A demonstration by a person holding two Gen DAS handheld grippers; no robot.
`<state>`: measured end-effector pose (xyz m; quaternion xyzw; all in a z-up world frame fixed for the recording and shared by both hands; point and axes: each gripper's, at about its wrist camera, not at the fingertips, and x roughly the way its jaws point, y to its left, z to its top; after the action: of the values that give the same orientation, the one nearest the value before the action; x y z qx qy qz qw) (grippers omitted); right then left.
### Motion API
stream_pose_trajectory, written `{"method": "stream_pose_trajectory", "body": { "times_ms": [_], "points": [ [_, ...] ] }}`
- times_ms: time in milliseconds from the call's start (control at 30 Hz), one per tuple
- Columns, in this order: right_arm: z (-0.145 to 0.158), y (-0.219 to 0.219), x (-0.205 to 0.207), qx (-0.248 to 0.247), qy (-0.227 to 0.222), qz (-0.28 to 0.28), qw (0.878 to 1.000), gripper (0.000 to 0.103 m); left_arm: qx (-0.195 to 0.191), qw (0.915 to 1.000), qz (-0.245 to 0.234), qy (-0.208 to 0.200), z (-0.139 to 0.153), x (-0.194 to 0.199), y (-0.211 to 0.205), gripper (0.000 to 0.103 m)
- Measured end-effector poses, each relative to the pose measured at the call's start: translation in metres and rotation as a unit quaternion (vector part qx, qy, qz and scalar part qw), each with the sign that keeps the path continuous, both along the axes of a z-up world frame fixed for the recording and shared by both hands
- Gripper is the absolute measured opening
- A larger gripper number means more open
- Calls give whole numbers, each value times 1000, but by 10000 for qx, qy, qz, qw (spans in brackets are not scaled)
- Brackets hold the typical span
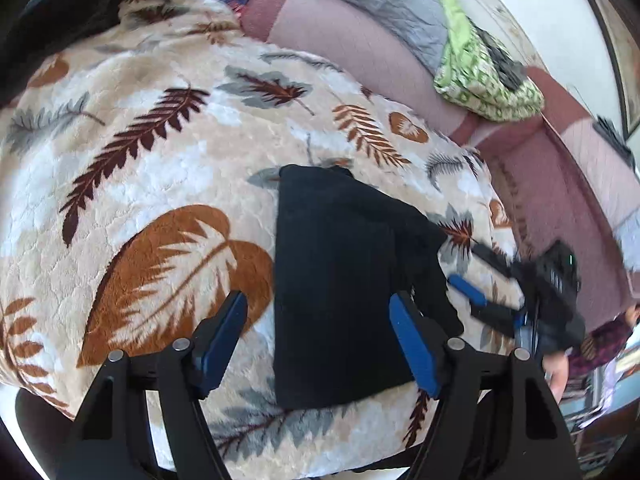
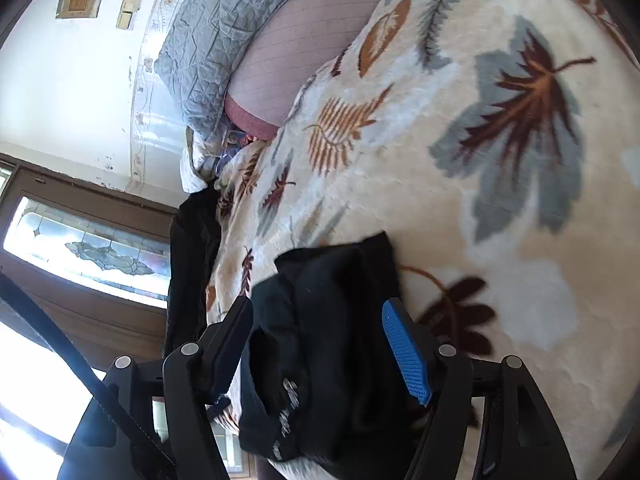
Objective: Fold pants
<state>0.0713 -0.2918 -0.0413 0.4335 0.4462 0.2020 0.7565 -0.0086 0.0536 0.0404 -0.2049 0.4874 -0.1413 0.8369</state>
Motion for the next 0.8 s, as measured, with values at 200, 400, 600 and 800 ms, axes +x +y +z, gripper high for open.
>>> {"method": "stream_pose_trajectory", "body": {
  "times_ms": [200, 400, 600, 800],
  "points": [
    [-27, -3, -14, 3, 318, 396, 9987, 73, -361, 9977, -317, 468, -27, 42, -1, 73],
    [-33, 26, 7, 14, 273, 811, 9963, 74, -743, 9904, -778, 871, -57, 73, -15, 79],
    [-35, 58, 25, -108, 141, 1065, 9942, 66, -516, 9922, -833, 767, -49, 76, -31, 65],
    [-23, 68, 26, -119, 2, 1200, 9927, 39, -400, 9950, -761, 510, -28, 72, -33, 52]
  ]
}}
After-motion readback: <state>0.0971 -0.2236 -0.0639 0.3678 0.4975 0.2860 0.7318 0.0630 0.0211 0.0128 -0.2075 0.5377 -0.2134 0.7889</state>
